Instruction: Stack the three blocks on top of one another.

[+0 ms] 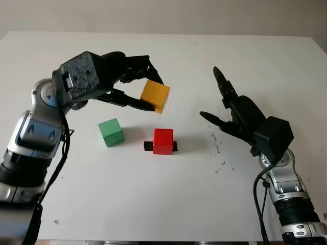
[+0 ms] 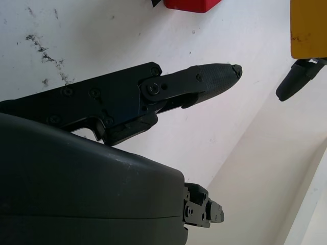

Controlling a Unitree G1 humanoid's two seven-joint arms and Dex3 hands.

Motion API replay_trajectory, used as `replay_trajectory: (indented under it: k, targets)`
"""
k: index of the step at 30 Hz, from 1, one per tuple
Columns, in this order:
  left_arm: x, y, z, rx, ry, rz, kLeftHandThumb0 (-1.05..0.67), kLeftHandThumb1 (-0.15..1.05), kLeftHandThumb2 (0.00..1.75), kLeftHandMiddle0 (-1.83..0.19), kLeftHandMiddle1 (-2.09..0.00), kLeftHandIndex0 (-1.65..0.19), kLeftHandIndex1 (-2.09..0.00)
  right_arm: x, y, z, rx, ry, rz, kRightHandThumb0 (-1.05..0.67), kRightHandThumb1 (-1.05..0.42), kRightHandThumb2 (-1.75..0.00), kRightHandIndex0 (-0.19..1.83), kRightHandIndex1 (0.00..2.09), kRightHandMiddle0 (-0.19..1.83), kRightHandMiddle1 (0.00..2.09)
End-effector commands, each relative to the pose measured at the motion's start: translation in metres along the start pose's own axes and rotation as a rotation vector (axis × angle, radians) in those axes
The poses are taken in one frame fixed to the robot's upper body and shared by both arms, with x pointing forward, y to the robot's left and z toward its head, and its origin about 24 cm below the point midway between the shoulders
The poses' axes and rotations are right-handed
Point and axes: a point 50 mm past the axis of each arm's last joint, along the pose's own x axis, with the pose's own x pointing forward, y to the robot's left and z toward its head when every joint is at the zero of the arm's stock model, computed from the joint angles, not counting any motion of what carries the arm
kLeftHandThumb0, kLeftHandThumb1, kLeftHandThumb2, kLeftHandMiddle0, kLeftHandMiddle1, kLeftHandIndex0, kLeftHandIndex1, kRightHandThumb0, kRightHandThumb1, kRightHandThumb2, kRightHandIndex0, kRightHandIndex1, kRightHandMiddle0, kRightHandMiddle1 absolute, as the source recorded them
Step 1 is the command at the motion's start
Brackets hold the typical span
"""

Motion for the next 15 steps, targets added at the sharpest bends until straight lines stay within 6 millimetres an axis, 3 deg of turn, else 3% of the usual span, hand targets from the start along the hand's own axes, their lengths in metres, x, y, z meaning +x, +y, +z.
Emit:
replay_trajectory:
  k: [1, 7, 15]
  targets:
    - [-0.005, -0.001, 0.004, -0.042, -0.029, 0.036, -0.34, 1.05, 0.08, -0.15, -0.04, -0.2, -1.63, -0.001, -0.002, 0.003, -0.014, -0.013, -0.011, -0.68, -1.05, -0.16, -0.19, 0.04, -0.11, 0.06]
    - [-0.009, -0.017, -0.001, -0.162, -0.007, 0.049, -0.32, 1.05, 0.1, -0.18, -0.06, -0.14, -1.73, -0.002, -0.002, 0.002, -0.004, -0.01, -0.01, -0.67, -1.05, -0.16, -0.19, 0.05, -0.11, 0.05]
    - [-0.013, -0.021, -0.002, -0.203, 0.108, 0.041, -0.32, 1.05, 0.06, -0.19, -0.06, -0.23, -1.61, -0.002, -0.001, 0.002, 0.015, -0.015, -0.009, -0.67, -1.05, -0.15, -0.19, 0.04, -0.11, 0.06]
